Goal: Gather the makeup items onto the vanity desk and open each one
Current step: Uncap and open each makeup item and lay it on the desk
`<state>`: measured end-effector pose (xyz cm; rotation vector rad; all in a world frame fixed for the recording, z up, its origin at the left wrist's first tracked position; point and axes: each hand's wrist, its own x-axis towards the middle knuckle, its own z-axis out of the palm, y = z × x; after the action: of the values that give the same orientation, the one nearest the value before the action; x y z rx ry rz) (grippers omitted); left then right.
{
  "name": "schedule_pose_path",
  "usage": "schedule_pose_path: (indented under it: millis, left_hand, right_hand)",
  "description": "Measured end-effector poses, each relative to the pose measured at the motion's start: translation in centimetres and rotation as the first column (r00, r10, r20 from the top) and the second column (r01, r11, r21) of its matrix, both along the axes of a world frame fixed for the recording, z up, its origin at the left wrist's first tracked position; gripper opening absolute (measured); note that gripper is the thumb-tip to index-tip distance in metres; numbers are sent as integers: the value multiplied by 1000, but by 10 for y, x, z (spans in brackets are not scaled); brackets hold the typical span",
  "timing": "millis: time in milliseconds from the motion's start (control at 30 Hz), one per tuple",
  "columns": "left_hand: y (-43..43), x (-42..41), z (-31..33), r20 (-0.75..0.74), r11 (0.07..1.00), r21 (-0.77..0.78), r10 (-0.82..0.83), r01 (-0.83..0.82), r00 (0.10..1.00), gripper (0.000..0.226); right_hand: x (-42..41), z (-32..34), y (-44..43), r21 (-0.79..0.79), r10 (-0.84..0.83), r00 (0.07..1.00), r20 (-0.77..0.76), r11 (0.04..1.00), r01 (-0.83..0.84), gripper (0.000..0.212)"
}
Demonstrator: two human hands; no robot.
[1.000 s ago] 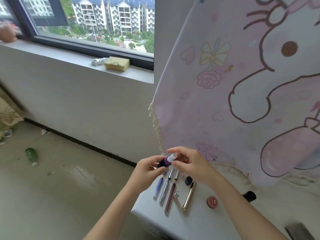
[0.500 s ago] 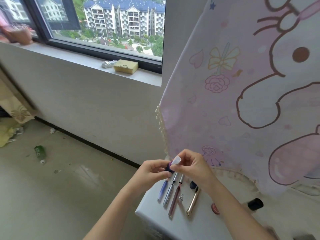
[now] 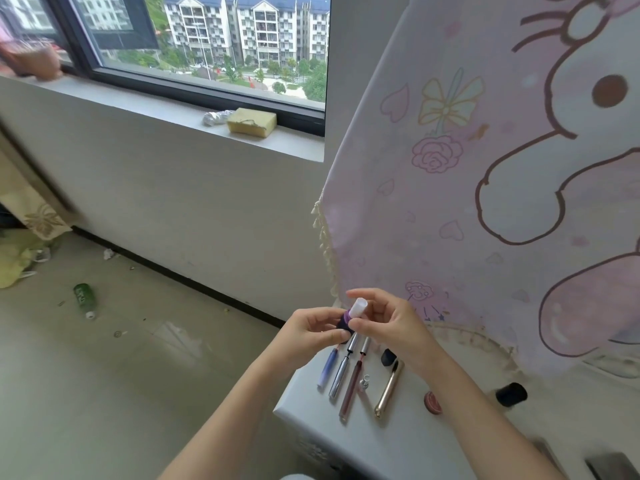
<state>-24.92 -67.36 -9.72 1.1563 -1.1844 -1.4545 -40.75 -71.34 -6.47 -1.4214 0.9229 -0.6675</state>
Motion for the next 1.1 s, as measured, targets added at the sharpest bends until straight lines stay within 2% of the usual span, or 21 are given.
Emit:
schedule_pose_path:
  millis: [67,200,367,533,667,800,933,1100]
  left_hand:
    - [0,0,-1,1,1000,1,-1,1,1000,40]
    - [0,-2,-5,1,1000,9,7,-7,1000,40]
    - [3,-7,-16,46,997,20,70,-71,996,34]
    - [6,-12,-25,40,994,71,85,-88,996,36]
    - [6,-13,-30,62,992,98,69,-75,996,36]
    - [5,-18,-38,82,993,100,59,-67,995,35]
    - [3,-19,-44,69,993,102,44,-51,997,36]
    - [3,-23,-50,92,993,104,44,-54,995,40]
  right_hand:
    - [-2,0,2,14,5,1000,15,1000,-6,28]
    - [0,-3,4,-2,-71,997,44,997,71,13]
    - [3,-17,6,3,-146,989,32,989,146,21]
    - [-5,-34,8,60,-85,995,61,995,82,27]
    - [-8,-40,10,62,-158,984,80,986,154,17]
    - [-7,-51,11,70,-220,975,37,974,217,24]
    - [-12,-56,14,88,-181,983,34,980,177,26]
    - [-17,-62,20,46,-256,967,10,966,255,22]
